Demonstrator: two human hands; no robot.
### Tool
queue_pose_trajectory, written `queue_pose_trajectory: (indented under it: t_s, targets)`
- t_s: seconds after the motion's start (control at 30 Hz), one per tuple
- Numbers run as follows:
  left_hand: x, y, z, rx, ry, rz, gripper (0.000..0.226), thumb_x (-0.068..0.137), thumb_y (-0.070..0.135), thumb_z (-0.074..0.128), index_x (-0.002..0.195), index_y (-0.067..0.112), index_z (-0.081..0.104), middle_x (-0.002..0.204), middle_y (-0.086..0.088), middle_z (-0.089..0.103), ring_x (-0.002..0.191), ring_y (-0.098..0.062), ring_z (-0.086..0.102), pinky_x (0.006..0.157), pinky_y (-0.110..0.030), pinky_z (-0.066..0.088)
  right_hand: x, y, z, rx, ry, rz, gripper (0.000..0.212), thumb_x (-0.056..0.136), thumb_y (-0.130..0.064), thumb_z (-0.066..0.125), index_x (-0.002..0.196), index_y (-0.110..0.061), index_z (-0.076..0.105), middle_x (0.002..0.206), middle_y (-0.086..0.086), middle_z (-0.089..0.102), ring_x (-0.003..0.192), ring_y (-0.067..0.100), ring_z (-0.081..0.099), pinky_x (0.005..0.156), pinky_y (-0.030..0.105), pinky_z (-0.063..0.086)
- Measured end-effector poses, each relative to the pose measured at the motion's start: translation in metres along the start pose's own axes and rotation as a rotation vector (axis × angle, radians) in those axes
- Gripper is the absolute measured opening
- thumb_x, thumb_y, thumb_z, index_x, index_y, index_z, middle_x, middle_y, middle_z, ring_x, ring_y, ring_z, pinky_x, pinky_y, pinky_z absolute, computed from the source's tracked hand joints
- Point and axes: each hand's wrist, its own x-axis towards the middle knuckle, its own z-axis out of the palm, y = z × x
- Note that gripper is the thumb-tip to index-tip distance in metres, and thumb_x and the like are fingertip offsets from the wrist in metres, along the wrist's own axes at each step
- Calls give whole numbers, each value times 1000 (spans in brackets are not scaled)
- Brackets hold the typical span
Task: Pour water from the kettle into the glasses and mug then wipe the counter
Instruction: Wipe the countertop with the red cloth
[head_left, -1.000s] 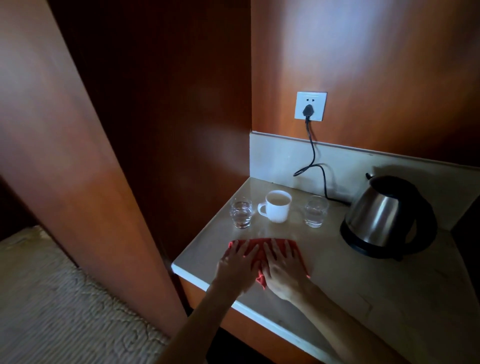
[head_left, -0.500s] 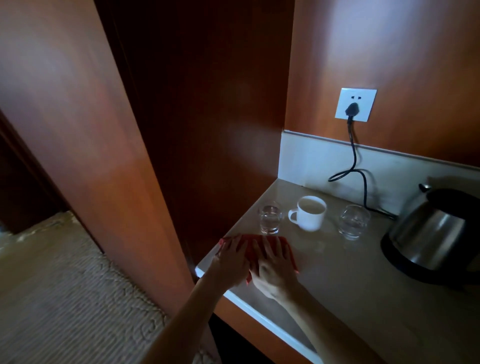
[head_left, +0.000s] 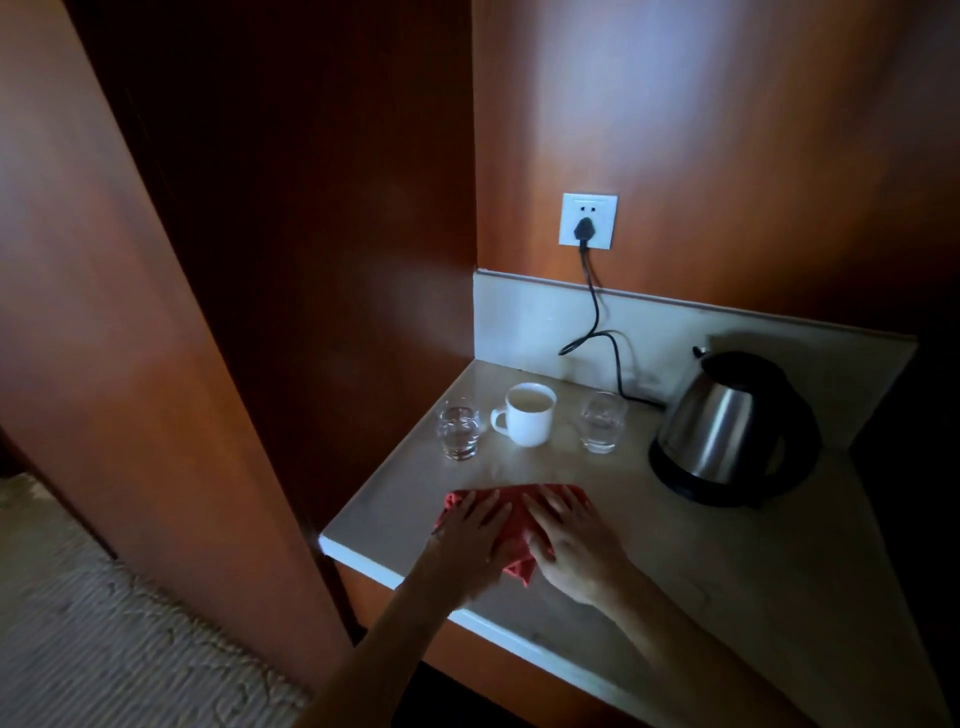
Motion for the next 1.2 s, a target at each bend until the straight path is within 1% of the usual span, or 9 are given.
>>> queue_pose_trajectory:
  t_s: [0.13, 0.23, 0.3, 0.43, 0.53, 0.63, 0.9, 1.07, 1.2]
  targets:
    - [17, 41, 0, 36, -155, -49, 60, 92, 55, 34, 133, 21, 60, 135, -5, 60, 128, -29, 54, 112, -47, 38, -33, 27, -14, -53, -40, 101, 53, 92, -50, 44, 131, -23, 67, 136, 7, 65, 117, 34, 64, 98, 51, 52]
    - [26, 61, -2, -9, -136, -170, 48, 87, 52, 42, 120, 28, 68, 126, -3, 66, 116, -32, 62, 99, -49, 49, -46, 29, -20, -85, -72, 167, 54, 89, -48, 42, 122, -17, 74, 125, 12, 70, 106, 38, 70, 91, 54, 56]
    - [28, 65, 1, -48, -124, -166, 49, 93, 50, 37, 128, 27, 63, 134, -6, 61, 123, -33, 58, 104, -50, 45, -50, 26, -18, -105, -49, 173, 55, 90, -49, 42, 123, -18, 73, 123, 11, 71, 105, 39, 70, 90, 55, 56]
    - [32, 49, 7, -118, -31, -130, 48, 97, 50, 38, 131, 25, 60, 133, -7, 62, 119, -32, 60, 102, -48, 48, -44, 23, -12, -70, -31, 165, 54, 97, -50, 36, 135, -24, 65, 134, 10, 66, 117, 40, 64, 102, 55, 47]
    - [46, 34, 21, -66, -91, -125, 52, 100, 52, 32, 139, 25, 52, 141, -5, 55, 131, -31, 50, 112, -51, 37, -21, 24, -8, -83, -78, 205, 58, 98, -51, 32, 131, -19, 68, 131, 16, 67, 112, 46, 65, 96, 61, 51]
    - [64, 19, 43, 0, -176, -130, 61, 103, 55, 8, 147, 28, 41, 153, -1, 41, 144, -30, 31, 117, -50, 18, 0, 27, -6, -92, -126, 220, 57, 91, -45, 39, 127, -16, 71, 128, 18, 68, 108, 47, 67, 92, 63, 52]
    - [55, 29, 43, 21, -189, -107, 67, 99, 58, -7, 151, 36, 30, 159, 4, 29, 148, -28, 21, 118, -50, 13, -11, 29, -9, -118, -136, 205, 55, 91, -42, 39, 127, -14, 70, 130, 18, 67, 108, 48, 67, 89, 63, 54]
    - [49, 69, 18, -35, -169, -1, 64, 95, 63, 22, 148, 30, 37, 152, -6, 42, 139, -37, 39, 114, -58, 30, -56, 50, -15, -85, -32, 177, 52, 94, -37, 45, 135, -11, 65, 140, 21, 59, 121, 48, 59, 99, 62, 47]
    - [78, 80, 15, -60, -115, 38, 52, 94, 54, 38, 135, 28, 57, 137, -4, 59, 122, -36, 57, 103, -53, 44, -54, 71, -21, -102, -16, 238, 53, 94, -40, 45, 133, -11, 66, 137, 19, 61, 120, 43, 61, 102, 59, 46]
